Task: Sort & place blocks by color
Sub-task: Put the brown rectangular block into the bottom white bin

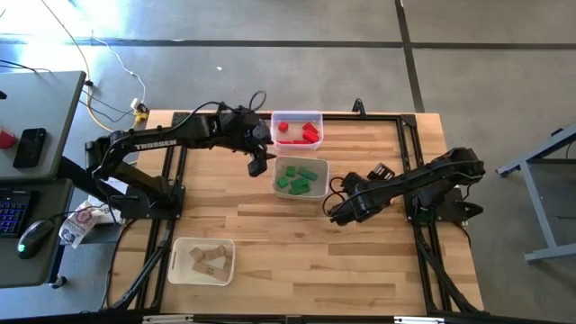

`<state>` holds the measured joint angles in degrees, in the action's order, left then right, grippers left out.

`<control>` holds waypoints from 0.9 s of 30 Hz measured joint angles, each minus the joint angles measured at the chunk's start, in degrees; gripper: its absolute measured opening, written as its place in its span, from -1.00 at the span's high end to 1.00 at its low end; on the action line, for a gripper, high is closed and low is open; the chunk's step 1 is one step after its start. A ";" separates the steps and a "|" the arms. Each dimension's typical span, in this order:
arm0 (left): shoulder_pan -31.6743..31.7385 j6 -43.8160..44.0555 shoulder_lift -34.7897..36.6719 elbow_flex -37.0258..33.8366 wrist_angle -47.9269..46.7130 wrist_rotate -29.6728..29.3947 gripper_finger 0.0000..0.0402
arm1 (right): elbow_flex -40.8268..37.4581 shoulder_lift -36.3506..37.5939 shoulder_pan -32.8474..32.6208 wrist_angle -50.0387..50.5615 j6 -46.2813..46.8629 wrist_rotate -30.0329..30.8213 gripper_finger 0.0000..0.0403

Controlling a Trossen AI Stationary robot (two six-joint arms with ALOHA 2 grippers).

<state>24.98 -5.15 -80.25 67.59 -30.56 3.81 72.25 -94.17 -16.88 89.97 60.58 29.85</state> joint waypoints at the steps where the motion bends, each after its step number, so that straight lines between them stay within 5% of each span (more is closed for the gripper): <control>1: -0.67 0.01 0.00 0.00 -0.98 0.02 -0.04 | 0.00 0.00 0.00 0.00 -0.04 0.13 -0.01; 9: -5.16 -0.04 0.02 0.00 -4.82 -3.30 -0.04 | -0.57 0.00 0.24 -0.03 -0.60 0.69 -0.01; 16: -6.26 -1.06 0.02 0.00 -4.82 -6.19 -0.04 | -9.54 1.15 1.25 0.10 0.84 -0.57 -0.01; 27: -6.26 -0.90 0.02 -0.02 -4.79 -6.19 -0.04 | -19.96 11.46 3.14 -3.99 0.83 -9.13 -0.01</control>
<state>18.72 -6.04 -80.23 67.57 -35.35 -2.37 52.28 -82.72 -13.74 85.98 61.41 20.72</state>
